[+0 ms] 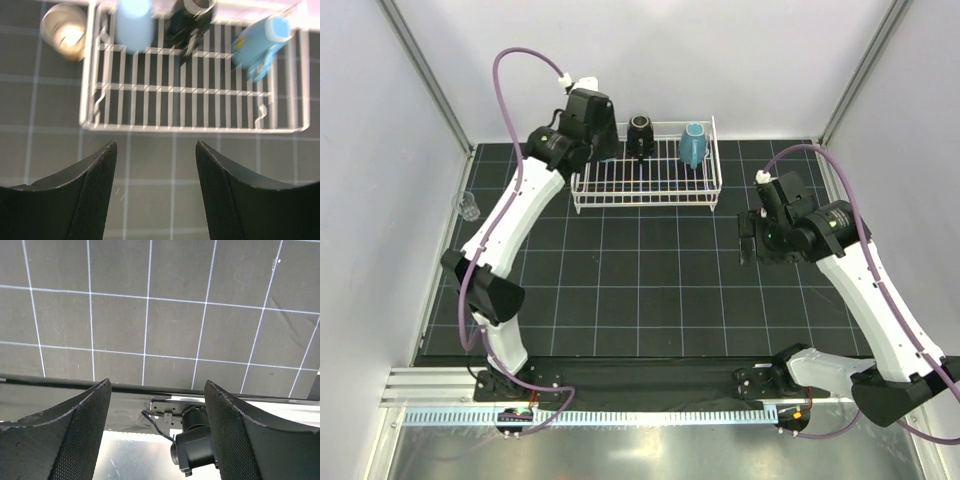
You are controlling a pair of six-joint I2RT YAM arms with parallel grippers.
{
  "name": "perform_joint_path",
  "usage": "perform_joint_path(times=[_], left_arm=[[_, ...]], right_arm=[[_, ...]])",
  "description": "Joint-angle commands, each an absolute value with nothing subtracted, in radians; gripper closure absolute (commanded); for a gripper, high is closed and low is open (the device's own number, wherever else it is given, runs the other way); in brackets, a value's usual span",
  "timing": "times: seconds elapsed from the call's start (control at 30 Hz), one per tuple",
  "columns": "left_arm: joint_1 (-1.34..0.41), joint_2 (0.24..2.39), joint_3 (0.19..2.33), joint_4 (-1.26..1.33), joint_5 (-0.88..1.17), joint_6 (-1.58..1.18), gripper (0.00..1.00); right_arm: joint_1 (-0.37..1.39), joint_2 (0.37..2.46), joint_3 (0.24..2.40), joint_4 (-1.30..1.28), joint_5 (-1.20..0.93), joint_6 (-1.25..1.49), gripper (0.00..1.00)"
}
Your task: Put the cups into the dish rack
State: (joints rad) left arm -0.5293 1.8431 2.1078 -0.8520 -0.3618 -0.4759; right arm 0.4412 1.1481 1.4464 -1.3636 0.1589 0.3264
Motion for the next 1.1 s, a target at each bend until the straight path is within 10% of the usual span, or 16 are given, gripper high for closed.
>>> perform_joint_path(times=[0.0,1.07], left_arm=[[-0.493,1.787,2.086,-1.046,-0.399,-0.503,0.37],[-0.132,2.262,2.338,-0.759,-0.419,-0.756,0.35]], right_arm=[[0.439,1.157,1.459,-1.443,0.213,0.382,0.24],[0.437,1.327,1.693,-1.47,0.084,0.298,0.08]])
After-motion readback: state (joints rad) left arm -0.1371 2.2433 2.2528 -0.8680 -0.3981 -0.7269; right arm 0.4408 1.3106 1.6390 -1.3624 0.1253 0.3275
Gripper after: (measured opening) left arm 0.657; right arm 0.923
